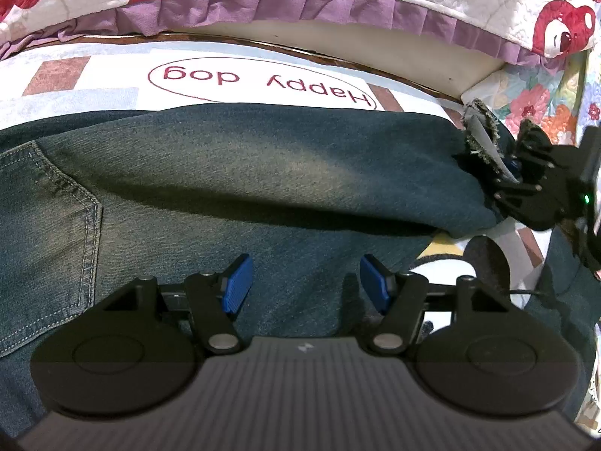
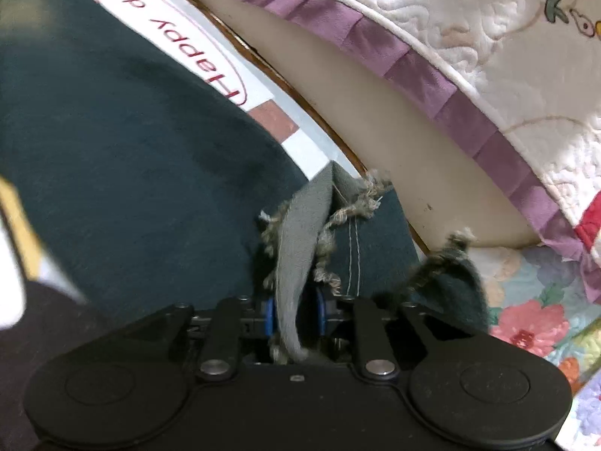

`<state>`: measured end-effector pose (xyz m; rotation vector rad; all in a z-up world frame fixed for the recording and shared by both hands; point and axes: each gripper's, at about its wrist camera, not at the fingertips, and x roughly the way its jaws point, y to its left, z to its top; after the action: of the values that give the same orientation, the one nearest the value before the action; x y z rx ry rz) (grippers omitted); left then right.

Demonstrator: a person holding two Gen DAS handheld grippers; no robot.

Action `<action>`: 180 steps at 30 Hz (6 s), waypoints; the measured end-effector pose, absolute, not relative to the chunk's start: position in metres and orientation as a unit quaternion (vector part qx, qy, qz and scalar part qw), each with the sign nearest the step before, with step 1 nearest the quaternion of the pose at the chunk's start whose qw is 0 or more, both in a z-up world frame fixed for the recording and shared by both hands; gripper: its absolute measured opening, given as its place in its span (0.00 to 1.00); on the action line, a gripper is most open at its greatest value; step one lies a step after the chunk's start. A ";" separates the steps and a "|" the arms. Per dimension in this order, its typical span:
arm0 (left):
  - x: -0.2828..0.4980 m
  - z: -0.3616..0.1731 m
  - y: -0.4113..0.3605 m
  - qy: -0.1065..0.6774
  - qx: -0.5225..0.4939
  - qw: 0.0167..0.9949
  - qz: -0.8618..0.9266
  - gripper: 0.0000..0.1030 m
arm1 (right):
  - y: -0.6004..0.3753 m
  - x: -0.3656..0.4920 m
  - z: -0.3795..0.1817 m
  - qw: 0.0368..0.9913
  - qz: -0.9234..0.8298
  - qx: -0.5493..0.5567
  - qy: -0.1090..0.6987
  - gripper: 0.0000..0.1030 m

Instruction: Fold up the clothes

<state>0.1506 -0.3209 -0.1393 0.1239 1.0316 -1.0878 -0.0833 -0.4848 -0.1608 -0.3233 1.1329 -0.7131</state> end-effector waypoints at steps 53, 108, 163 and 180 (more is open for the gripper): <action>0.144 -0.143 -0.348 0.447 0.082 0.733 -0.506 0.63 | -0.704 -0.364 -0.167 0.656 -0.577 0.483 0.062 0.52; 0.164 -0.118 -0.175 0.509 0.031 0.787 -0.348 0.66 | -0.616 -0.270 -0.116 0.733 -0.565 0.327 0.190 0.38; -0.095 -0.033 -0.098 0.284 0.348 0.758 -0.473 0.82 | -0.145 -0.256 -0.186 0.927 -0.113 -0.118 0.338 0.59; -0.110 -0.049 -0.111 0.263 0.415 0.728 -0.477 0.84 | -0.198 -0.217 -0.120 0.952 -0.213 -0.080 0.203 0.07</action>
<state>-0.1096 -0.1113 -0.0485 0.9146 0.5802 -1.0516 -0.2166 -0.1977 -0.1201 -0.1632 0.4127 -0.4337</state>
